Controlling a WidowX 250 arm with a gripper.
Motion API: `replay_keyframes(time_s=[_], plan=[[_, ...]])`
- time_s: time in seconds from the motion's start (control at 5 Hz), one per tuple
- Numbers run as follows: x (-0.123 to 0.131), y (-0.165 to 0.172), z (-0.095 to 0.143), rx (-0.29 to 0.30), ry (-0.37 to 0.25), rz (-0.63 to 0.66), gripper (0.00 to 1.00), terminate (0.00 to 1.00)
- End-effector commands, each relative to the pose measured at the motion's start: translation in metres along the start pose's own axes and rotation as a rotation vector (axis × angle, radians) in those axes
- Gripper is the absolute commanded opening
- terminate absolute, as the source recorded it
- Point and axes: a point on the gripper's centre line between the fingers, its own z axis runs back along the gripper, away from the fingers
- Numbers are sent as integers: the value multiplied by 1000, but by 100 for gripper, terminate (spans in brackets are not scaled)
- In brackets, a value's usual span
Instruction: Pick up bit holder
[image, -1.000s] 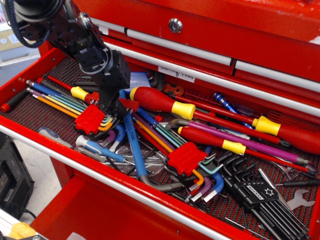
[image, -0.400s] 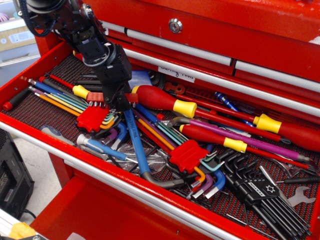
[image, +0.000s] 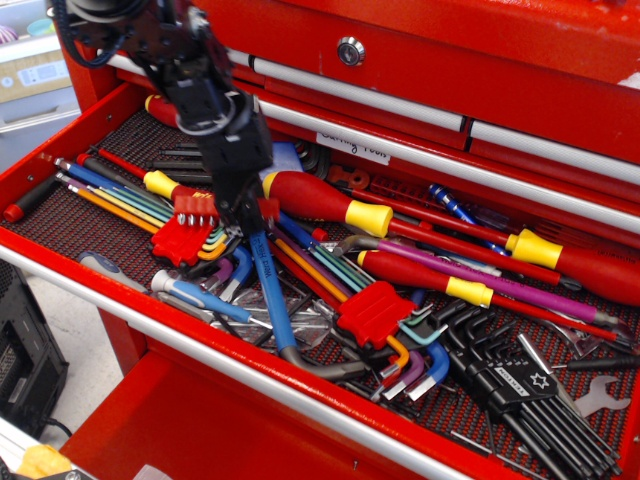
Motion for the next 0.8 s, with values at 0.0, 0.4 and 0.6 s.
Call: replay_keyframes(time_s=[0.0, 0.4, 0.6], plan=[[34, 8, 90, 152, 188, -5, 0, 0], [48, 12, 156, 167, 268, -59, 0, 0], [52, 10, 160, 159, 244, -76, 0, 100]])
